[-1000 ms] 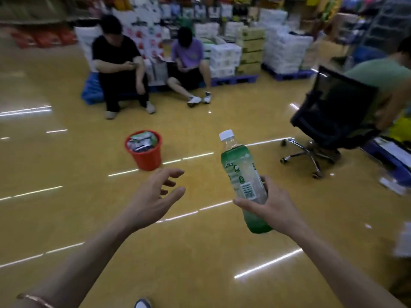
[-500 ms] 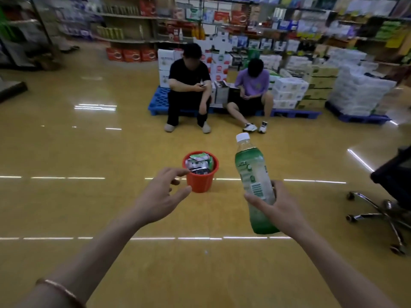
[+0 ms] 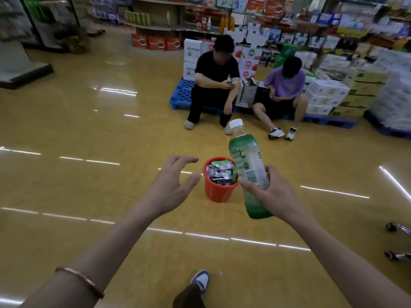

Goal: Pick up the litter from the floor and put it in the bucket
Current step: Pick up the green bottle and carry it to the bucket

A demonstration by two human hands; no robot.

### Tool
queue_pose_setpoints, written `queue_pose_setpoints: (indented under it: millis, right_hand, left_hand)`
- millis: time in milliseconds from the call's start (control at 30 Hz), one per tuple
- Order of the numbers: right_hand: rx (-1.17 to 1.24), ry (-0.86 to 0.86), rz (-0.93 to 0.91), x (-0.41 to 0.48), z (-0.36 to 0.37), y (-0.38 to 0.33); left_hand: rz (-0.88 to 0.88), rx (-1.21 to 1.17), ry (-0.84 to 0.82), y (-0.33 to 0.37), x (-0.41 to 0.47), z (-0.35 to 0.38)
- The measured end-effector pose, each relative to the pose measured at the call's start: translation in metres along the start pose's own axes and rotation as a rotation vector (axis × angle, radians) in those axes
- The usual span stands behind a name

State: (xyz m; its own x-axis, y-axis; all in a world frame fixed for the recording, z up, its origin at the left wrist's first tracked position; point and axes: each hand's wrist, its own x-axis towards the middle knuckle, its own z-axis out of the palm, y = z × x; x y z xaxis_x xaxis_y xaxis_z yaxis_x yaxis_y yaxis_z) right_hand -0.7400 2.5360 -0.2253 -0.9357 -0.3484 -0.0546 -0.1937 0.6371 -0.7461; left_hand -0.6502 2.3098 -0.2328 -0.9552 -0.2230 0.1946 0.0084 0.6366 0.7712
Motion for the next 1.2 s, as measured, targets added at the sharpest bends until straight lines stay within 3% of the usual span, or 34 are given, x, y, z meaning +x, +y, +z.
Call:
queue_pose_setpoints:
  millis: [367,633,900,1200]
  right_hand:
    - [0.073,-0.013,-0.019,0.223,0.021,-0.013]
    - [0.123,0.016,0.047,0.314,0.011,-0.018]
    - [0.034,0.06,0.248,0.389,0.034,0.0]
    - [0.04,0.27,0.473,0.461,0.066,-0.016]
  left_hand:
    - [-0.095,0.032,-0.01,-0.051,0.182,-0.031]
    - [-0.103,0.03,-0.063,-0.072,0.284,-0.033]
    - [-0.097,-0.043,-0.221,-0.138,0.386,-0.02]
    - [0.064,-0.029,-0.44,-0.198,0.529,-0.031]
